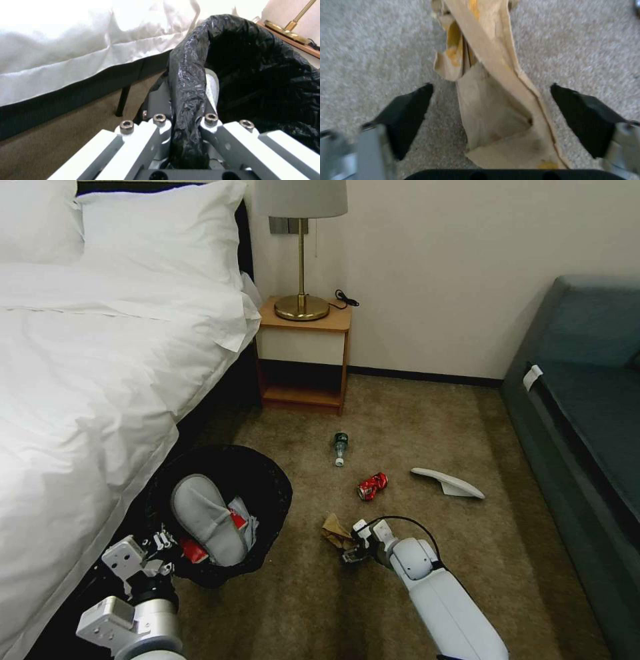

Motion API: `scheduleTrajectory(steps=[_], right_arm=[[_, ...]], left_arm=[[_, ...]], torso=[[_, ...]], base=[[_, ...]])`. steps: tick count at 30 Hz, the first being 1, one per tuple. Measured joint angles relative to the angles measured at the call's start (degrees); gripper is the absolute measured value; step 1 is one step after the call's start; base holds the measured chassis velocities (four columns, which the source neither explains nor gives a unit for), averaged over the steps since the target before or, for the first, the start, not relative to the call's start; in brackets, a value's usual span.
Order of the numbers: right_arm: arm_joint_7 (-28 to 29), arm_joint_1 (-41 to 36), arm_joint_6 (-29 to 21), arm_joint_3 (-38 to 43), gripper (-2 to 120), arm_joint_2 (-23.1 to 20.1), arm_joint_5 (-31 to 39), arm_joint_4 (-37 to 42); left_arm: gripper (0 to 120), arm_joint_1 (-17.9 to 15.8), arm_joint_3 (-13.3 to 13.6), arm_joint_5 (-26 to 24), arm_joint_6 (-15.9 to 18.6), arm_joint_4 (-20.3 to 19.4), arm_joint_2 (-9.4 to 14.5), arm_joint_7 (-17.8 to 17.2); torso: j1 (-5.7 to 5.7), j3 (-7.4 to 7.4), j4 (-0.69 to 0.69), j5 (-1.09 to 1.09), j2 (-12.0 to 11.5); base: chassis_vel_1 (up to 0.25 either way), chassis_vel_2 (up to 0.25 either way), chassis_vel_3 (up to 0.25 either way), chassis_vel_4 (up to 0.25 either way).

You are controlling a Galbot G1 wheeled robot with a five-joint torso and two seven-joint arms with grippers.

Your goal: Pick up the trash bin, then pick up the garbage on the floor and place it into the trash bin.

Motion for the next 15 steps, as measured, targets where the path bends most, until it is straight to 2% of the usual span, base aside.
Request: scheduleTrajectory(steps=[2, 3, 5, 6, 12, 13, 15], right_arm=[[-0.19, -0.01, 0.45, 0.17, 76, 0.16, -0.85, -1.02], [-0.19, -0.01, 0.45, 0.17, 76, 0.16, -0.85, -1.02], [-0.19, -0.32, 0.66, 0.23, 64, 0.07, -1.24, -1.22], [-0.19, -0.32, 0.66, 0.23, 64, 0.07, -1.24, -1.22], [0.44, -1.68, 0.72, 0.31, 41, -1.15, -0.26, 1.3], [0.44, -1.68, 0.72, 0.31, 41, -1.15, -0.26, 1.3], [1.6, -2.79, 0.71, 0.15, 28, -2.06, 1.73, 4.0]], left_arm=[[4, -0.31, -0.02, -0.11, -0.04, 0.3, 0.0, -0.01], [4, -0.31, -0.02, -0.11, -0.04, 0.3, 0.0, -0.01], [4, -0.44, 0.18, -0.15, -0.04, 0.38, -0.01, -0.01], [4, -0.44, 0.18, -0.15, -0.04, 0.38, -0.01, -0.01], [4, -0.68, 0.59, -0.18, -0.04, 0.71, -0.03, -0.02], [4, -0.68, 0.59, -0.18, -0.04, 0.71, -0.03, -0.02], [4, -0.64, 0.79, -0.06, -0.04, 0.73, -0.06, -0.02]], torso=[[0.0, 0.0, 0.0, 0.0, 0.0], [0.0, 0.0, 0.0, 0.0, 0.0], [0.0, 0.0, 0.0, 0.01, 0.0], [0.0, 0.0, 0.0, 0.01, 0.0], [0.0, 0.0, 0.0, 0.0, 0.0], [0.0, 0.0, 0.0, 0.0, 0.0], [0.0, 0.0, -0.01, 0.01, 0.0]], base=[[0.0, 0.0, 0.0, 0.0], [0.0, 0.0, 0.0, 0.0], [0.0, 0.0, 0.0, 0.0], [0.0, 0.0, 0.0, 0.0], [0.0, 0.0, 0.0, 0.0], [0.0, 0.0, 0.0, 0.0], [0.0, 0.0, 0.0, 0.0]])
